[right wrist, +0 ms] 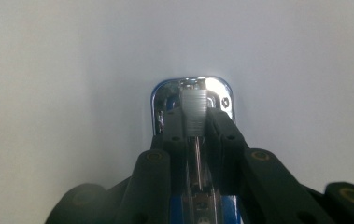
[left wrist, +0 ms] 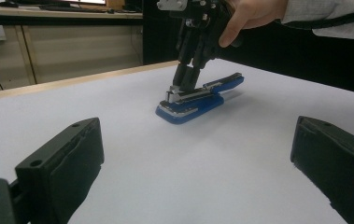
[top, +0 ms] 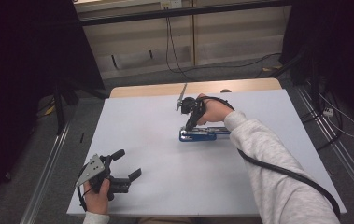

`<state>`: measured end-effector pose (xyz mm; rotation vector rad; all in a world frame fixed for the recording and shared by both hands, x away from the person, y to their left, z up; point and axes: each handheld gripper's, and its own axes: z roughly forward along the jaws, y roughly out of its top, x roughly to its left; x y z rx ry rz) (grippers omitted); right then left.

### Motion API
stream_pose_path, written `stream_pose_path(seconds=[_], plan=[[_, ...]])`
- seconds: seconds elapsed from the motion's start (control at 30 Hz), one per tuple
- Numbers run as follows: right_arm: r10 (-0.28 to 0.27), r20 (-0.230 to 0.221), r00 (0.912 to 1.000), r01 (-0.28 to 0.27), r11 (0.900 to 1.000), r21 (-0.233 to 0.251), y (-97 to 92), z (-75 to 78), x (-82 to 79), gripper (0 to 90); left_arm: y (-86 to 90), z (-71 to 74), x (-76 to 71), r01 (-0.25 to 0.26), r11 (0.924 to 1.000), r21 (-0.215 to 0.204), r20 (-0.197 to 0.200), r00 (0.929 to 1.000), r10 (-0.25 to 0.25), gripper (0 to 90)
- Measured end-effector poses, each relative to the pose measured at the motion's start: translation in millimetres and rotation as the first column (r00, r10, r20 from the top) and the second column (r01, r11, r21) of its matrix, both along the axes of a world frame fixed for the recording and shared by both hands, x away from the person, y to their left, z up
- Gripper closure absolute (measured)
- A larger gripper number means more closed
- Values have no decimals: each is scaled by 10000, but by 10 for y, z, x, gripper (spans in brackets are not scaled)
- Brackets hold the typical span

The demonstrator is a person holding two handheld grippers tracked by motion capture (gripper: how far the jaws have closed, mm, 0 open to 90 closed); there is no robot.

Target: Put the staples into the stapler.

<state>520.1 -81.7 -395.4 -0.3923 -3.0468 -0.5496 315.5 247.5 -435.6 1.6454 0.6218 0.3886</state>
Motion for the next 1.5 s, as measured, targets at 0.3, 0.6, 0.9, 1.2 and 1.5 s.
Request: stream_pose_path(seconds=[0.3,0.6,0.9,1.2,1.5], plan=[[116,60,9999,-116,9999,-94,4,-13,-2,784,-1,-1,0,5,10000,19,-12,10000,-5,26],[162,105,9998,-161,9998,-119,13,-20,6,780,-6,-4,0,7,10000,32,-66,10000,-6,26],[-43,110,9999,43,10000,0,36,-37,-6,679,-5,-5,3,9,10000,39,-73,10000,-9,26],[-822,62,9966,813,9928,884,-163,46,-23,584,-16,-7,35,72,10000,47,-142,9999,-72,26],[-1781,31,9840,1743,9662,1898,-534,50,-77,412,-134,48,128,275,9992,276,-667,9974,-257,25]])
